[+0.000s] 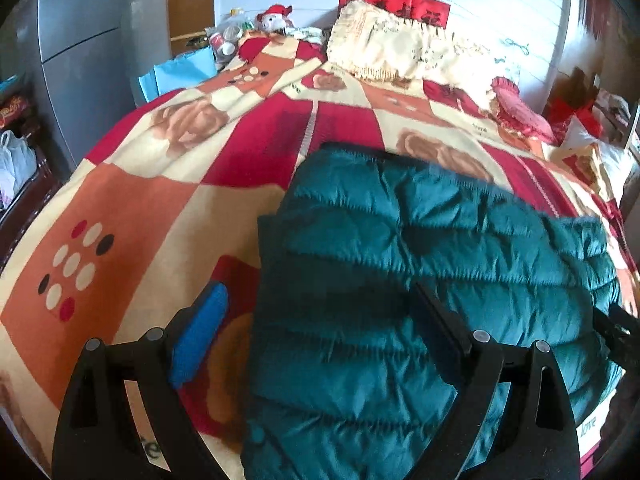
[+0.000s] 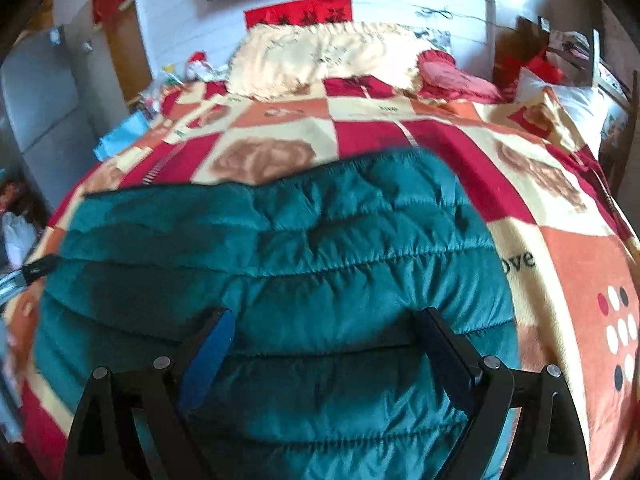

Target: Fold large clothes

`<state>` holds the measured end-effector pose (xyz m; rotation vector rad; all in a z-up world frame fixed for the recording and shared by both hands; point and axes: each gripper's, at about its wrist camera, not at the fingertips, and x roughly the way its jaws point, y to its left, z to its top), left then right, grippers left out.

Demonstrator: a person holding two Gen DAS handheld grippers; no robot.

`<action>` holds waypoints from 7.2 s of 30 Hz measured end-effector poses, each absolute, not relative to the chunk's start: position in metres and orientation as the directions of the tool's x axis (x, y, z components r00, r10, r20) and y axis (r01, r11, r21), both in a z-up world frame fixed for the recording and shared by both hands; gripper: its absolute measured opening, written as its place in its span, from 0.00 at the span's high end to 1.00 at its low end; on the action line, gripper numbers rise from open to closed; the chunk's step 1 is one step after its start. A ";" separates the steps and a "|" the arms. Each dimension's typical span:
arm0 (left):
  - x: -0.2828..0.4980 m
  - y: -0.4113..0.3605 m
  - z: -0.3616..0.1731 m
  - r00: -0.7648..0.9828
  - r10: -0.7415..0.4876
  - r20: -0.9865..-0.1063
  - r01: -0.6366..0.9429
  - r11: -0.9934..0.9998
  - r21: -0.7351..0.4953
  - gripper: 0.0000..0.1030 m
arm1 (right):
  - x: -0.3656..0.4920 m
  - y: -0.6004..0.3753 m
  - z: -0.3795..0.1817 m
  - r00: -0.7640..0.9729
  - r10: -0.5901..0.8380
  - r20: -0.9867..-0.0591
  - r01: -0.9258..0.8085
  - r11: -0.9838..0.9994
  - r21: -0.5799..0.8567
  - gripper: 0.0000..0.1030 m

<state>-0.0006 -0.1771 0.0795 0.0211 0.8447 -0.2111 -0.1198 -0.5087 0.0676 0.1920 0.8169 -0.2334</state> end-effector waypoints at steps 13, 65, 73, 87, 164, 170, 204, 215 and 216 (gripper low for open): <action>-0.027 -0.162 0.073 0.617 -0.211 -0.759 0.202 0.974 -0.106 0.10 | -0.160 -0.522 0.094 0.700 -0.131 -0.702 0.322 0.936 0.146 0.11; -0.061 -0.129 0.034 0.466 -0.500 -0.730 0.164 0.860 -0.484 0.34 | -0.200 -0.580 0.026 0.732 0.146 -0.665 0.297 0.810 0.506 0.40; -0.092 -0.117 0.069 0.480 -0.506 -0.716 0.255 0.862 -0.438 0.59 | -0.237 -0.555 0.070 0.759 0.130 -0.638 0.231 0.862 0.451 0.64; -0.163 -0.078 0.045 0.386 -0.459 -0.800 0.260 0.886 -0.383 0.29 | -0.360 -0.521 0.049 0.658 0.205 -0.725 0.306 0.807 0.505 0.44; -0.246 -0.169 0.117 0.758 -0.217 -0.616 0.287 0.958 0.016 0.26 | -0.331 -0.368 0.118 0.759 -0.141 -0.635 0.303 0.940 0.154 0.09; -0.248 -0.169 0.119 0.761 -0.217 -0.612 0.282 0.959 0.011 0.26 | -0.331 -0.363 0.118 0.758 -0.145 -0.635 0.298 0.944 0.140 0.09; -0.254 -0.178 0.114 0.755 -0.238 -0.611 0.307 0.952 0.008 0.26 | -0.330 -0.362 0.107 0.740 -0.142 -0.657 0.306 0.942 0.140 0.09; -0.253 -0.178 0.113 0.753 -0.239 -0.613 0.310 0.951 0.011 0.26 | -0.329 -0.363 0.103 0.737 -0.138 -0.662 0.304 0.942 0.143 0.09; -0.253 -0.179 0.113 0.753 -0.239 -0.614 0.310 0.951 0.011 0.26 | -0.328 -0.363 0.103 0.737 -0.138 -0.662 0.304 0.942 0.142 0.09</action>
